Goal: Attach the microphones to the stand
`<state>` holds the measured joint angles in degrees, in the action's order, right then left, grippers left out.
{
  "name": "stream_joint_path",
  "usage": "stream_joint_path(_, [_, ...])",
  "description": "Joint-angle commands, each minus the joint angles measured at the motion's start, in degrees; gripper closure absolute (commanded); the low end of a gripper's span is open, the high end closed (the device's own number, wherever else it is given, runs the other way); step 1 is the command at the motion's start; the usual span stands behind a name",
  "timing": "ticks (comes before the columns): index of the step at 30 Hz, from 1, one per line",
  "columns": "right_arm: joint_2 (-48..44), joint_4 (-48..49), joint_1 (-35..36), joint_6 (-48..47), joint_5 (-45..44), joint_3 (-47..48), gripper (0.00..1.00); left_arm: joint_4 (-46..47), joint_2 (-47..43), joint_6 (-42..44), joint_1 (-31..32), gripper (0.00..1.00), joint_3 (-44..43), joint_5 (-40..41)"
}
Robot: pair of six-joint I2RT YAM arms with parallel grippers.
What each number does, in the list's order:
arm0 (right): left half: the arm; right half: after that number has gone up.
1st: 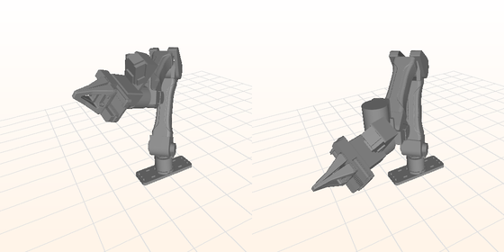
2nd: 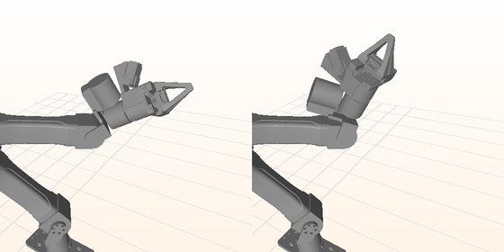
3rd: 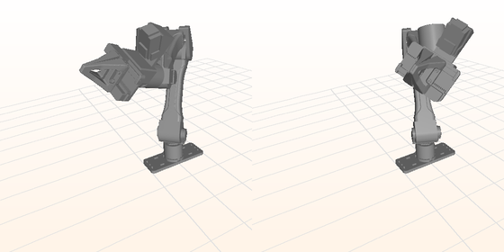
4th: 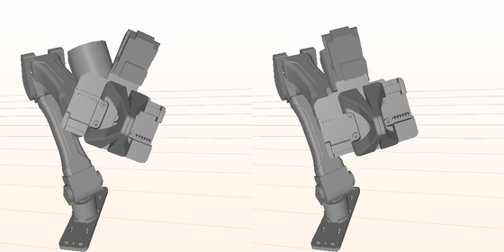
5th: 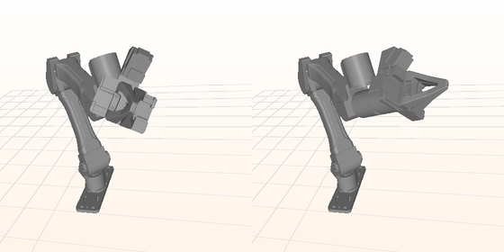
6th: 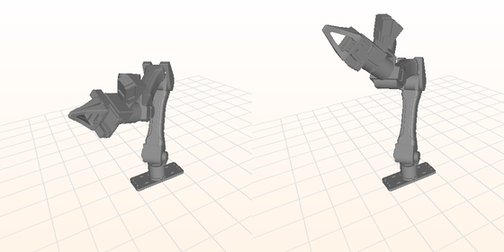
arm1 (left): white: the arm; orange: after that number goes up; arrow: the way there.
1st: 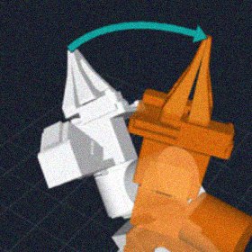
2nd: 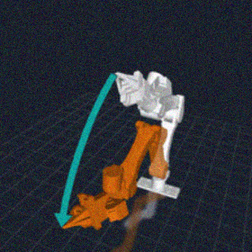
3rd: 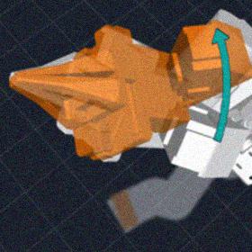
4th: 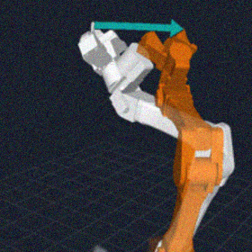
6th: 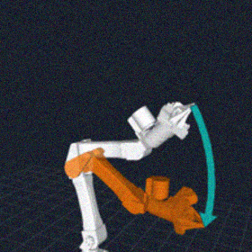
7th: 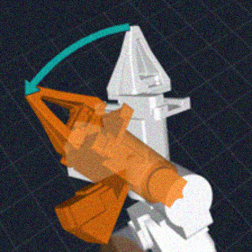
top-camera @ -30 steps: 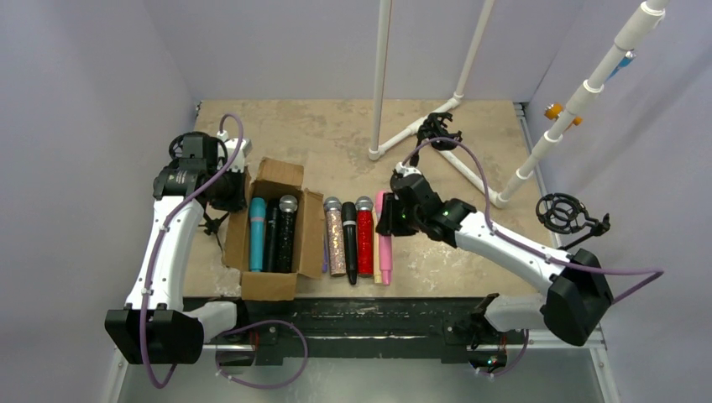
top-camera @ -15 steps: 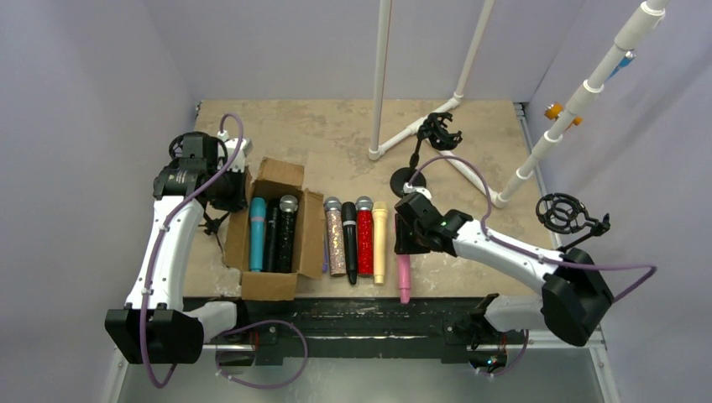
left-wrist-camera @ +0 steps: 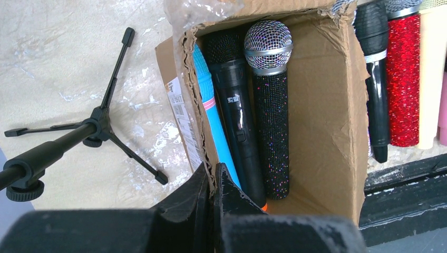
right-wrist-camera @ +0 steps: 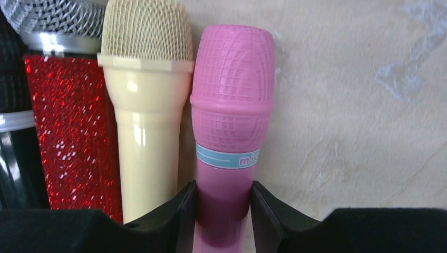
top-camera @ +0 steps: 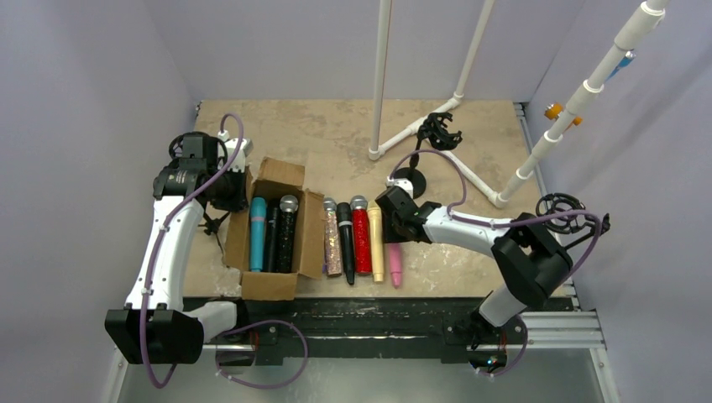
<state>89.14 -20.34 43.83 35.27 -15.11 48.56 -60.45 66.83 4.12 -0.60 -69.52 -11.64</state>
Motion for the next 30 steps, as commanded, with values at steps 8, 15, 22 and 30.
stream_joint_path(8, [6.48,2.91,-1.01,-2.57,-4.91,7.60,0.87,1.56,-2.23,1.11,0.21,1.00,-2.11,-1.37])
stream_joint_path(15, [2.75,3.50,-1.12,-3.71,0.73,10.26,0.47,1.01,-2.49,1.59,0.23,1.00,-2.14,-1.38])
stream_joint_path(22, [-0.28,-1.99,-1.13,-5.31,4.44,20.04,0.46,1.03,-2.49,1.40,0.23,1.00,-1.63,-2.20])
stream_joint_path(30, [2.79,-5.39,8.46,-3.86,2.72,37.00,0.47,0.99,-2.84,1.53,0.20,1.00,-1.63,-2.58])
